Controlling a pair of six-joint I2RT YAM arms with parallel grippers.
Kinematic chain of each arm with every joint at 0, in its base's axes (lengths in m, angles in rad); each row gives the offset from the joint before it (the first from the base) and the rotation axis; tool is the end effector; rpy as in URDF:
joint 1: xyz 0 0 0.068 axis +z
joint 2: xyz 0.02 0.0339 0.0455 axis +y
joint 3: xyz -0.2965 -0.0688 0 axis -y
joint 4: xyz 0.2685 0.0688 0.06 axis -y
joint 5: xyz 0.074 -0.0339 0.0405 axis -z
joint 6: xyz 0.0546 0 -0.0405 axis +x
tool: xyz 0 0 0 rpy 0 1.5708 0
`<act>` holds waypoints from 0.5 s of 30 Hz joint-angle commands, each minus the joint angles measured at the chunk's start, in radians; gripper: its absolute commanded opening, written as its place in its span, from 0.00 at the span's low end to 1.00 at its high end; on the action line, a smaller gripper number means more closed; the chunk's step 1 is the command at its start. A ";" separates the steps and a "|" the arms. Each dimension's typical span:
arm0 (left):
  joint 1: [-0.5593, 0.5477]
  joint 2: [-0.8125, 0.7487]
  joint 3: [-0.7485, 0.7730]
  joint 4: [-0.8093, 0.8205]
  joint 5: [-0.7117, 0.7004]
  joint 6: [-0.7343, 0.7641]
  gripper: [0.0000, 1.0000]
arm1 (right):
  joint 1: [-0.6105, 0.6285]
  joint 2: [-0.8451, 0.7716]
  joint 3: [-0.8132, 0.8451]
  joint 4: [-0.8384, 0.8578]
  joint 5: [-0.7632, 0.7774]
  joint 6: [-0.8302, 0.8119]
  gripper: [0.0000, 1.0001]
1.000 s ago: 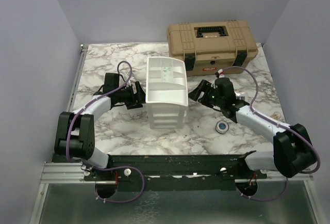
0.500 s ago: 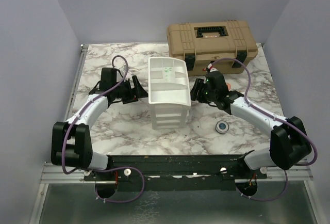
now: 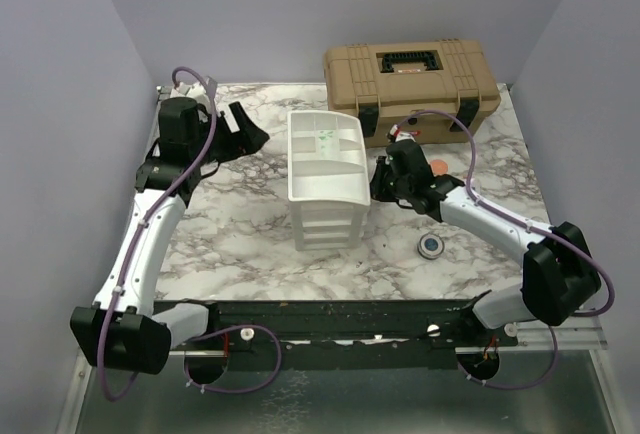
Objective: Organize the makeup
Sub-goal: Open the drawer in the storage box.
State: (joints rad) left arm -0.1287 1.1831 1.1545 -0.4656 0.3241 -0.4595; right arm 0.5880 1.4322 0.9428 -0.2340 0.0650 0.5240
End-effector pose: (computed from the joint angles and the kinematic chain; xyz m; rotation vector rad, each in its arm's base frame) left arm 0.2841 -0.0543 0.3806 -0.1436 2.1058 -0.6923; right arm 0.2853 0.1859 0.2488 -0.0406 2.3434 0.4931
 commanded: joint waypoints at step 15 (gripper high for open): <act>-0.390 0.127 0.295 -0.330 -0.409 0.161 0.71 | 0.079 0.032 0.057 -0.044 -0.001 0.031 0.15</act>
State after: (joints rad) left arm -0.4625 1.2617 1.4250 -0.6525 0.1097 -0.3729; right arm 0.6296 1.4452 0.9733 -0.2638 0.1131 0.5331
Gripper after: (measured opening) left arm 0.771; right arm 0.157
